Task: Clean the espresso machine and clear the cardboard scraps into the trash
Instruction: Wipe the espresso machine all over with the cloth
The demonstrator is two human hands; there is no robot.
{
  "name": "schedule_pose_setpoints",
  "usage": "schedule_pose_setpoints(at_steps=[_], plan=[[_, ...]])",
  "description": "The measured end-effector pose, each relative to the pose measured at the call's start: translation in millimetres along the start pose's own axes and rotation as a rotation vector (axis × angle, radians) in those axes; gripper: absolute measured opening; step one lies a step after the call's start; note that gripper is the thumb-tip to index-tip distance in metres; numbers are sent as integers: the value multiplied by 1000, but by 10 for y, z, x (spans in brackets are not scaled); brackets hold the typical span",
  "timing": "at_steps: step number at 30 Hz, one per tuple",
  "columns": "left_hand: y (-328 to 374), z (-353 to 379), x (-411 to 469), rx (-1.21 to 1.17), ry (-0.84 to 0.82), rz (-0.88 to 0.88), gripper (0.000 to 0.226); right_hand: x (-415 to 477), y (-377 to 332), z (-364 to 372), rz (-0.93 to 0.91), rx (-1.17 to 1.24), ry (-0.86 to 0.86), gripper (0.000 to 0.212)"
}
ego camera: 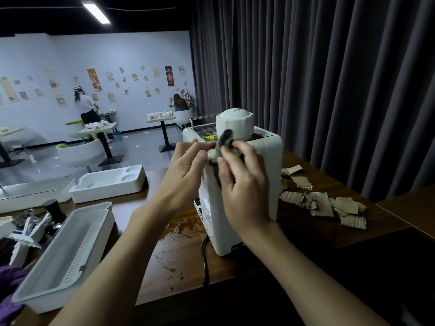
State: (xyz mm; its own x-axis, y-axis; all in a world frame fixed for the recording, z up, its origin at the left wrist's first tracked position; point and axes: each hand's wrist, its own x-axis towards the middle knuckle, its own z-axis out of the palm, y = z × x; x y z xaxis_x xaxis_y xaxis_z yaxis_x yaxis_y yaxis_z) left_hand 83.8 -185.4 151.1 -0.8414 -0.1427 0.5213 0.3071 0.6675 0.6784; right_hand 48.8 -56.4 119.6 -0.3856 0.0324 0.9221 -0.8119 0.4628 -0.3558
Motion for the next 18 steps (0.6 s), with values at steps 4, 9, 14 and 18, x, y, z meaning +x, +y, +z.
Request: schedule_pose_setpoints(at_steps=[4, 9, 14, 18], plan=[[-10, 9, -11, -17, -14, -4, 39, 2, -8, 12, -90, 41, -42, 25], [21, 4, -20, 33, -6, -18, 33, 95, 374, -106, -18, 20, 47, 17], [30, 12, -7, 68, -13, -21, 23, 142, 666, -249, 204, 31, 167, 20], [8, 39, 7, 72, 9, -3, 19, 9, 447, -160, 208, 25, 134, 34]])
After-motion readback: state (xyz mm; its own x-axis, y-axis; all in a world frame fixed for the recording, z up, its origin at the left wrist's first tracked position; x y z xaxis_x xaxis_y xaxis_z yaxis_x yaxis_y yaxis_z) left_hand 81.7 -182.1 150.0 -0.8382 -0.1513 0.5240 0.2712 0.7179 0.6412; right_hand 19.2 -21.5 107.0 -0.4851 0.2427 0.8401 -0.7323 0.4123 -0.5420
